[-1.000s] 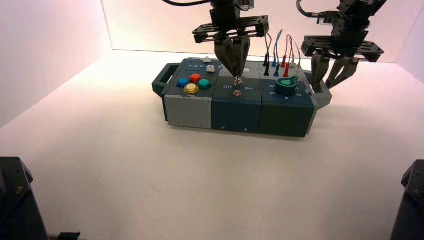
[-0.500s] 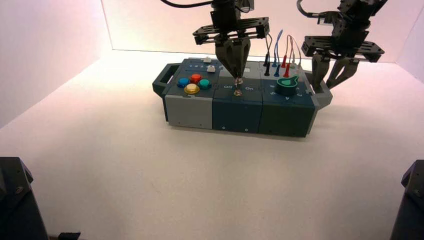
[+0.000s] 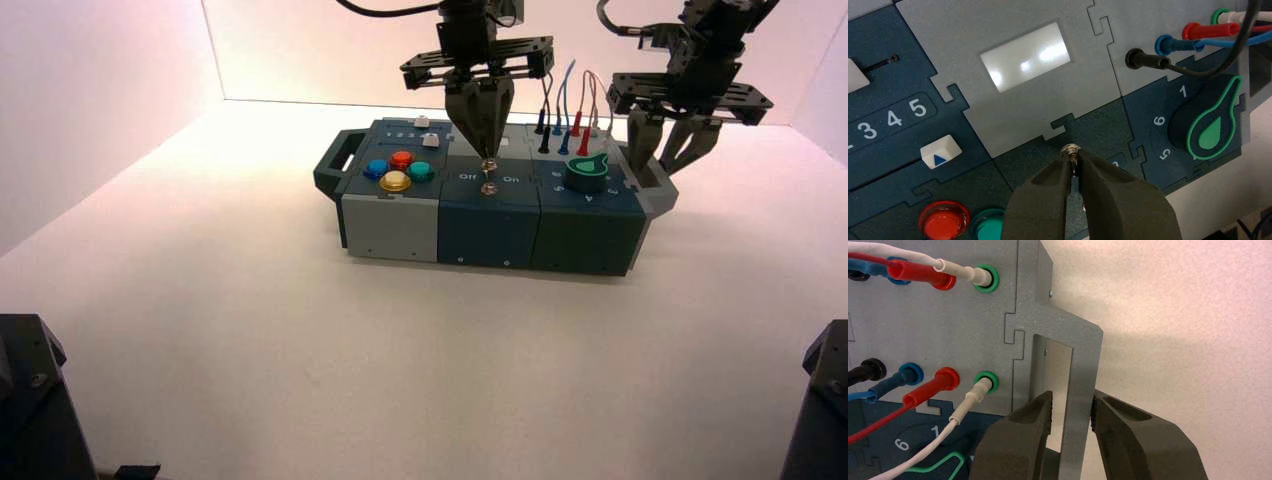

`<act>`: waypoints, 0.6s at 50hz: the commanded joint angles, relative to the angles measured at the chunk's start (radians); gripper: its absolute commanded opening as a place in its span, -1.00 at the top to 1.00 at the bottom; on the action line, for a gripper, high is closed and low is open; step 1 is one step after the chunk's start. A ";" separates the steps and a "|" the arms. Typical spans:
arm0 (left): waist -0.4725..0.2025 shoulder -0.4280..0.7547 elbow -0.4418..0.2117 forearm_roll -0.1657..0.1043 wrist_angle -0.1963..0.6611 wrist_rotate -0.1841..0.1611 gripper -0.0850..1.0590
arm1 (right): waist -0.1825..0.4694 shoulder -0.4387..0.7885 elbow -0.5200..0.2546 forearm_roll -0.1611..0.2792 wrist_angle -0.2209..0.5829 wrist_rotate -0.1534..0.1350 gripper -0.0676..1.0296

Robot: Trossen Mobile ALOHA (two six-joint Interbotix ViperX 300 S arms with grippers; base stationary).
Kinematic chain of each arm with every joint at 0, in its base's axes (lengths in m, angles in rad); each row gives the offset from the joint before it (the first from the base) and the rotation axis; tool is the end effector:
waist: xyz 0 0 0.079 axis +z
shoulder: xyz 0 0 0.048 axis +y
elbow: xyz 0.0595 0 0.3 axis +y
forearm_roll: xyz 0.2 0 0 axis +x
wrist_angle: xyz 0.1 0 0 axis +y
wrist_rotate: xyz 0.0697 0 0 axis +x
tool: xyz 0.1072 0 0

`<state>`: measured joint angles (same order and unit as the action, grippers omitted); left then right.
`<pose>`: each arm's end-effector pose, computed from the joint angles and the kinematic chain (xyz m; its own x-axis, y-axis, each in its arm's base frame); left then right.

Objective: Flip the bottom switch on with the left gripper.

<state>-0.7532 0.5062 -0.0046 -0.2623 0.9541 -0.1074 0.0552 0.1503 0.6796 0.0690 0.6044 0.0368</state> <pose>0.3269 -0.3578 0.0449 -0.0511 -0.2420 -0.9689 0.4784 0.8457 -0.2365 0.3296 0.0252 0.0183 0.1347 0.0467 -0.9898 0.0322 0.9982 0.0515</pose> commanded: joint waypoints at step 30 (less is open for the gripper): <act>-0.071 0.003 -0.084 0.117 0.064 -0.077 0.91 | 0.014 -0.015 -0.015 0.012 -0.006 0.002 0.15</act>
<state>-0.7777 0.5323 -0.0568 -0.1810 1.0170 -0.1580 0.0552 0.1503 0.6796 0.0721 0.6029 0.0368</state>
